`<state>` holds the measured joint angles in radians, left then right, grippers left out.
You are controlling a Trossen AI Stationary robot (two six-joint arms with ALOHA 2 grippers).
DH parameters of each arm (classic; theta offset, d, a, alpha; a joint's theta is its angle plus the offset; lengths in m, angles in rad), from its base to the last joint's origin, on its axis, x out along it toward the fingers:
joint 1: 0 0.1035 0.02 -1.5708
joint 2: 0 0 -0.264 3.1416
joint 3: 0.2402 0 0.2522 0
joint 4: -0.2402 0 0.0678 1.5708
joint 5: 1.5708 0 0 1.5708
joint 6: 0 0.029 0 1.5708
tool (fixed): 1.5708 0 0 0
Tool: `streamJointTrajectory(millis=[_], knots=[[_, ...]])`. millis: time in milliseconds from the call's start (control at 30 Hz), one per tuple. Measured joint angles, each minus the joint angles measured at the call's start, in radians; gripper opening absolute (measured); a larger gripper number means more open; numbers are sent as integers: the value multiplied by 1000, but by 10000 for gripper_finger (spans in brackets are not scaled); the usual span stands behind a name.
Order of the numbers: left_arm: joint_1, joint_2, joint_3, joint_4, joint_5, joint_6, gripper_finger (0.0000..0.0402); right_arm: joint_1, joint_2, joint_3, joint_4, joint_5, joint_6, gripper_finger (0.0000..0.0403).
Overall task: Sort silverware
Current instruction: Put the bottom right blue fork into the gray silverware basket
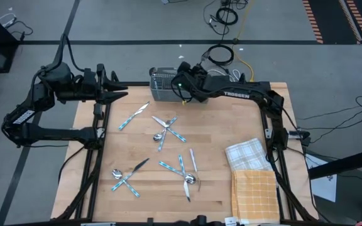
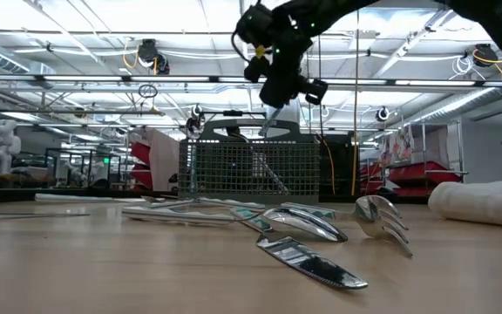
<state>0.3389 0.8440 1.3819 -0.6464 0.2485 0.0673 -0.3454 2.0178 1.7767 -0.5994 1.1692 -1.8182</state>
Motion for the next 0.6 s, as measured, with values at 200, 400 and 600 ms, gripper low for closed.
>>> streamJointTrajectory(millis=[200, 400, 600], knots=[[0, 0, 0, 0, 0, 0, 95, -2, 30, 0, -46, -7, 5, 0], [0, 0, 0, 0, 0, 1, 95, -10, 48, -14, -105, -26, 50, 0], [0, 0, 0, 0, -1, 19, 95, -24, 48, -20, -109, -24, 65, 0]])
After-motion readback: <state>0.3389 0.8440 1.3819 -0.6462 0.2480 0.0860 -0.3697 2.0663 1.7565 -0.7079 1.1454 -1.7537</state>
